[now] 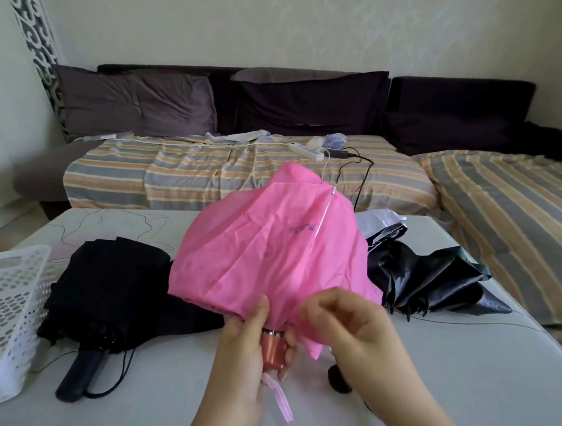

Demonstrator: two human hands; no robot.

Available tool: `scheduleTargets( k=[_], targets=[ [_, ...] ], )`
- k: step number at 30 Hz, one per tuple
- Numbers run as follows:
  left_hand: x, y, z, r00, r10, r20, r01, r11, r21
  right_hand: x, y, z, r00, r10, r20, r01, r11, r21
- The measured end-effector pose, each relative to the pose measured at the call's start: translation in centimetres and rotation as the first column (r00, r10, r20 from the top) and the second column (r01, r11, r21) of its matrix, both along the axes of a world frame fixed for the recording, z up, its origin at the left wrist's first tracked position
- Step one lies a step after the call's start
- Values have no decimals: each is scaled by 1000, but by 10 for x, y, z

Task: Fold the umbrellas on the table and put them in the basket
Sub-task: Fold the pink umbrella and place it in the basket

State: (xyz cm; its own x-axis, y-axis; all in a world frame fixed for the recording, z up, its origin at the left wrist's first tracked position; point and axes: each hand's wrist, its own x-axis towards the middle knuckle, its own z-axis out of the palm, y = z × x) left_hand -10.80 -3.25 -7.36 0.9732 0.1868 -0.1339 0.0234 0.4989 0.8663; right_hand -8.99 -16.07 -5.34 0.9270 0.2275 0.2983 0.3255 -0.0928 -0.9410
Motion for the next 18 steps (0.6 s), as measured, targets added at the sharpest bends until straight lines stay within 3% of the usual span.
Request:
scheduleTargets(
  k=[2, 4, 9, 15, 18],
  targets=[
    [1, 1, -2, 999, -27, -20, 26, 998, -53, 8, -1, -2, 968, -248, -37, 250, 967, 48],
    [3, 1, -4, 998, -60, -13, 59, 995, -86, 14, 3, 3, 948, -317, -11, 317, 948, 1],
    [1, -15, -11, 980, -197, 14, 198, 976, -88, 27, 12, 17, 963, -255, 84, 268, 907, -325],
    [-1, -28, -14, 979, -203, 5, 202, 971, -127, 27, 5, 23, 995, -80, -59, 52, 926, -375],
    [-2, -29, -9, 989, -143, -28, 135, 974, -184, 23, 5, 20, 978, -198, 60, 206, 946, -250]
  ],
)
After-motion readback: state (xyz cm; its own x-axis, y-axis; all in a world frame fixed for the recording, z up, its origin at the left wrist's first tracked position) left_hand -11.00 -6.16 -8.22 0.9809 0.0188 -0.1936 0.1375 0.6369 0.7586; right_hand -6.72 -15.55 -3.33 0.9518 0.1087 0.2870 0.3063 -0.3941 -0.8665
